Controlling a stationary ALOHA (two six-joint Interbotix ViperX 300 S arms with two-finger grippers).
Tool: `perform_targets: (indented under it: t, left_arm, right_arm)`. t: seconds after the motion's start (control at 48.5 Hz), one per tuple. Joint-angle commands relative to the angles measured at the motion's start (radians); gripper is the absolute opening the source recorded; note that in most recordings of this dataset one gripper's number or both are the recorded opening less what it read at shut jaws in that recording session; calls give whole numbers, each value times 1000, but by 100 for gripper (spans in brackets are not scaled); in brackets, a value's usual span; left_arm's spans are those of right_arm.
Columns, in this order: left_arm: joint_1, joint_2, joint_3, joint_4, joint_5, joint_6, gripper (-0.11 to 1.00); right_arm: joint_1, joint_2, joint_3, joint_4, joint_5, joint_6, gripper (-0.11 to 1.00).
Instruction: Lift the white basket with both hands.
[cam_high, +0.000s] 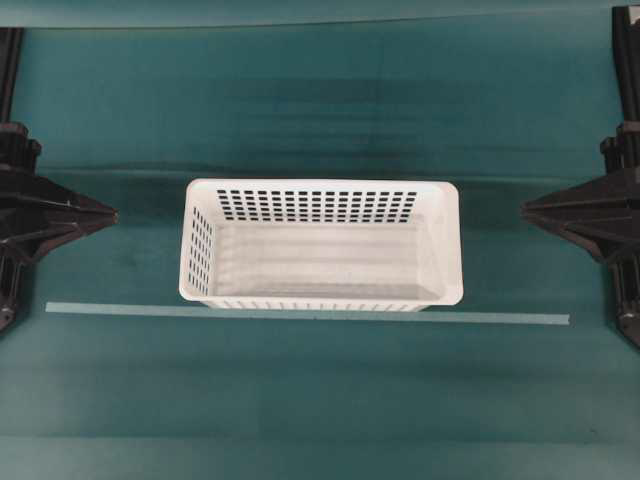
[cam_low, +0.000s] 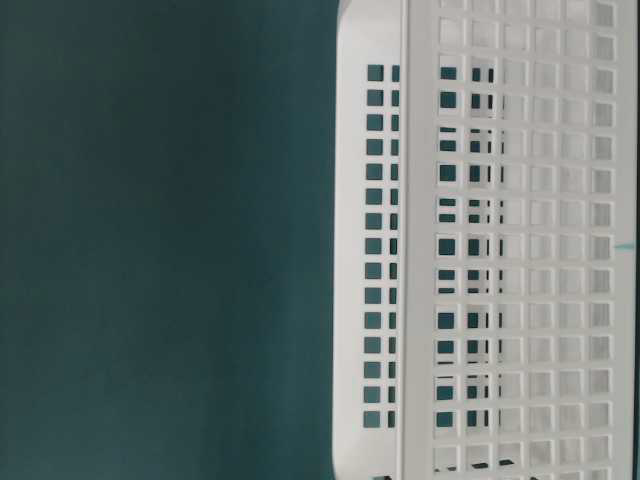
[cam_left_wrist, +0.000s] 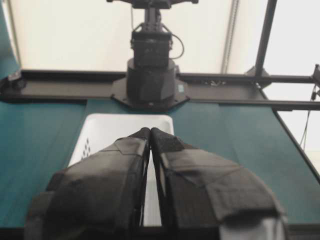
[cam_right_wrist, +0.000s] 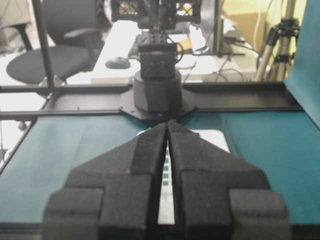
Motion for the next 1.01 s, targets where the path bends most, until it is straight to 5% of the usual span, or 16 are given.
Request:
perform_targets:
  t: [0.0, 0.206, 0.433, 0.556, 0.639, 0.989]
  left_arm:
    - [-6, 34, -17, 14, -8, -21, 14]
    - [-12, 55, -38, 14, -8, -71, -2]
    - [-14, 57, -64, 14, 12, -209, -4]
    - [-12, 74, -114, 14, 141, -380, -4]
    - [-9, 92, -160, 14, 241, -505, -4]
    - [52, 150, -282, 14, 514, -1048, -4]
  right_arm:
    - [-6, 6, 5, 3, -9, 5, 14]
    - [-6, 8, 3, 17, -8, 31, 3]
    - [-11, 32, -49, 178, 77, 215, 2]
    - [-43, 77, -118, 301, 202, 359, 2]
    - [-71, 117, -160, 339, 301, 442, 2]
    - [-163, 307, -379, 356, 672, 775, 2]
